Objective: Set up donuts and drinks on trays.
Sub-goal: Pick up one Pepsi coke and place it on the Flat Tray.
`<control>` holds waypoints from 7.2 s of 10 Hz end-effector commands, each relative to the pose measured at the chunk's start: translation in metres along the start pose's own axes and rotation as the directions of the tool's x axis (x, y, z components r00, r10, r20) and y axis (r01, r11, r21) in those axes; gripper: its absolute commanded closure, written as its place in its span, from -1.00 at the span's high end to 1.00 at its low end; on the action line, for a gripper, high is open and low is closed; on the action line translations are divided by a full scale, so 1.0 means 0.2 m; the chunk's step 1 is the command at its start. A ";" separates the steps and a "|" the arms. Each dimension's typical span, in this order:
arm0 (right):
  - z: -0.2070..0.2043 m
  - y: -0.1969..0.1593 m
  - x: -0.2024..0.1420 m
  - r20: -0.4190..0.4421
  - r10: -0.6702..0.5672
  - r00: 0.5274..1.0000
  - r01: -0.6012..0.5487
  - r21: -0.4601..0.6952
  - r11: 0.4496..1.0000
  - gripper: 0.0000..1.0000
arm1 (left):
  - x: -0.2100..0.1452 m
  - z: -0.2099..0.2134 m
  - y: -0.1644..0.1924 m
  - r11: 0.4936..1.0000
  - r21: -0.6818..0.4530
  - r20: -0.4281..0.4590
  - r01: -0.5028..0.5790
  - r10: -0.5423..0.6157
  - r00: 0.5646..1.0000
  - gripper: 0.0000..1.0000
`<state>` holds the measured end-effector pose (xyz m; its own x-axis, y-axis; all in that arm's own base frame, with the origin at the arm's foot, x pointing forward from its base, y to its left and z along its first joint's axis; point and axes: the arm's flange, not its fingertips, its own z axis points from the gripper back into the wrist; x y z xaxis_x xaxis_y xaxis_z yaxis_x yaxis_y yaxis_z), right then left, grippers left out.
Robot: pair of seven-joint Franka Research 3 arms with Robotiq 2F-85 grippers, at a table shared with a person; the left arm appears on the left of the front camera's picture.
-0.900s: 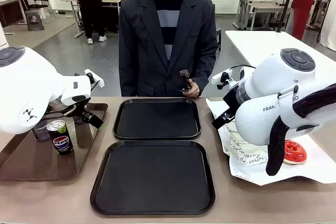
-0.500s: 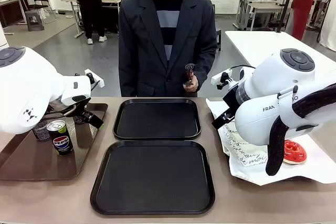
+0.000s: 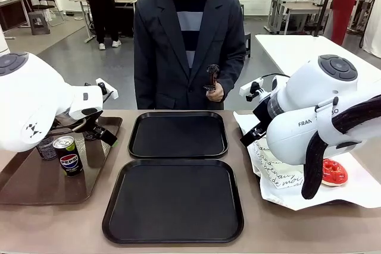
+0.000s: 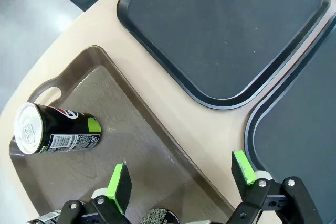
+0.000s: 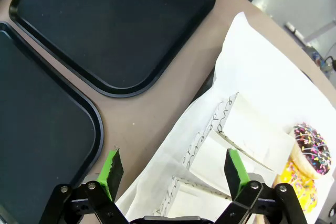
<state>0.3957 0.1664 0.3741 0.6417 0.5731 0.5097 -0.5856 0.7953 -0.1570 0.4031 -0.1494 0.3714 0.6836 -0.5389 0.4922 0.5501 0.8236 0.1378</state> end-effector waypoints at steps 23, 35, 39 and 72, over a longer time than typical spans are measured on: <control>0.90 -0.77 -0.48 -0.152 -0.537 0.830 0.494 0.648 0.579 1.00 | -0.41 0.92 0.61 0.527 -0.786 -0.045 -0.324 0.474 0.879 1.00; 1.03 -1.46 -1.33 -0.306 -0.759 0.574 0.672 0.707 0.223 1.00 | -0.97 0.93 1.13 0.331 -0.767 -0.150 -0.549 0.740 0.655 1.00; 1.02 -1.46 -1.36 -0.312 -0.775 0.550 0.693 0.688 0.215 1.00 | -0.97 0.93 1.13 0.326 -0.755 -0.170 -0.569 0.741 0.650 1.00; 1.02 -1.46 -1.36 -0.312 -0.775 0.550 0.693 0.688 0.215 1.00 | 0.02 0.33 0.29 0.825 0.242 -0.448 -0.510 0.562 0.696 1.00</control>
<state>0.2908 -0.2604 0.4536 0.9626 -0.2438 0.1178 0.0024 0.4429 0.8966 0.4071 -0.0940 0.4384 0.9990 -0.0046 0.0448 0.0027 0.9991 0.0430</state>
